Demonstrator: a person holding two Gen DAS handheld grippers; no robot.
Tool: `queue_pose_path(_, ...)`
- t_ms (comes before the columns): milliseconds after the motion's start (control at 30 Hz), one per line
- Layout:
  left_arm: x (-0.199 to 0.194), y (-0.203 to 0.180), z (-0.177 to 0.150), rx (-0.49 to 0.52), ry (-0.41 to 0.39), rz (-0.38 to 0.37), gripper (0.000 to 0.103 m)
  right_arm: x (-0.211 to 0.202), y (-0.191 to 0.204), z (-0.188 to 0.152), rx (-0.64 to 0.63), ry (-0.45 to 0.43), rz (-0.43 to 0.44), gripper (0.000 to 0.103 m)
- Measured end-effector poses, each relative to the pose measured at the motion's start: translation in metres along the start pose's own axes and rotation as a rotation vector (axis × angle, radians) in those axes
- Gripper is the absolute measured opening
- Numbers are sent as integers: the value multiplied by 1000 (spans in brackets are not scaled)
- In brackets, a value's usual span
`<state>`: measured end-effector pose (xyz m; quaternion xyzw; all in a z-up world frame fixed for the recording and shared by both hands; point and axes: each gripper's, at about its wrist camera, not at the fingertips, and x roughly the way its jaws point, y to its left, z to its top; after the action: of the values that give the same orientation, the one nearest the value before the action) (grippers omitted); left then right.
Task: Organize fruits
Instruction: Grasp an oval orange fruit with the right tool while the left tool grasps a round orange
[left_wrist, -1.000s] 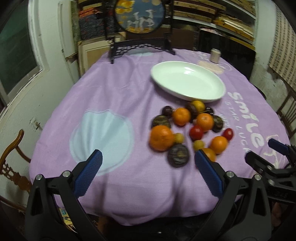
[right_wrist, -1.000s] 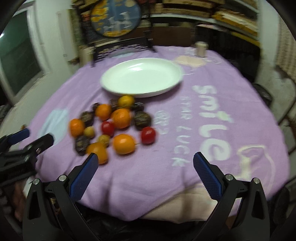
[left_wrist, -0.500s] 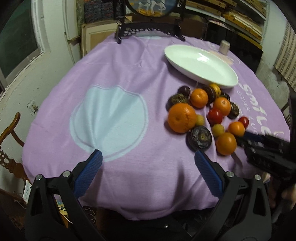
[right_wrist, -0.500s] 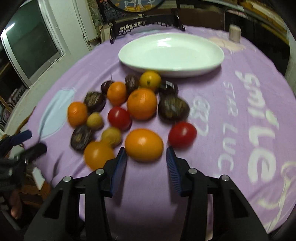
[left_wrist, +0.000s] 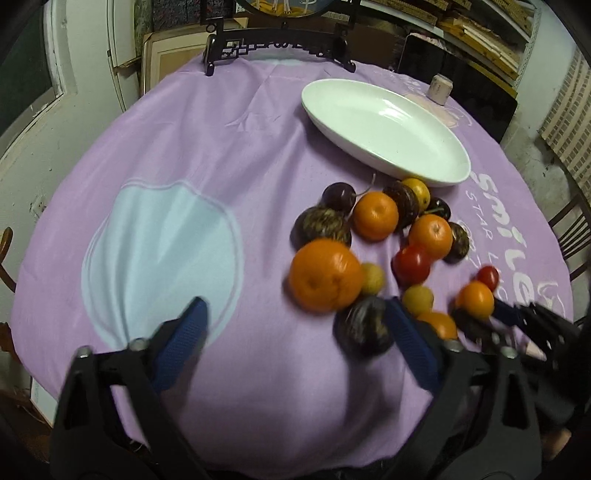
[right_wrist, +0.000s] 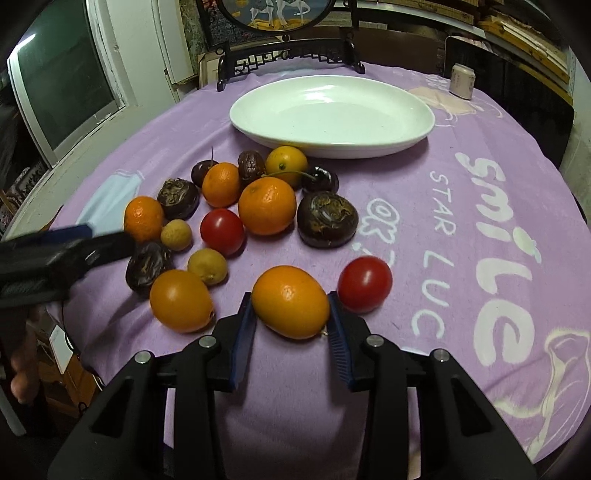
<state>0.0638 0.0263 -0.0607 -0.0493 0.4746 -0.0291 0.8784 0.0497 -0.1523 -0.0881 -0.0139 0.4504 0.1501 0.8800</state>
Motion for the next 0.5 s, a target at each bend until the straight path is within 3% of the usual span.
queue_pose_path(33, 4, -1, 3, -4, 14, -10, 73, 0, 1, 0, -3, 0, 3, 39)
queue_pose_path(67, 8, -3, 5, -9, 23, -19, 69, -1, 1, -1, -5, -1, 6, 39)
queue_pose_path(200, 17, -3, 12, -37, 9, -39, 68, -2, 2, -2, -10, -5, 11, 39)
queue_pose_path(267, 17, -4, 13, -45, -10, -70, 44, -2, 1, -3, -6, -7, 18, 39)
queue_pose_path(367, 11, -14, 9, 13, -26, -29, 44, -6, -3, -2, 14, -20, 39, 39)
queue_pose_path(500, 0, -15, 8, 12, -38, -20, 44, -15, -8, 2, 30, -51, 45, 39)
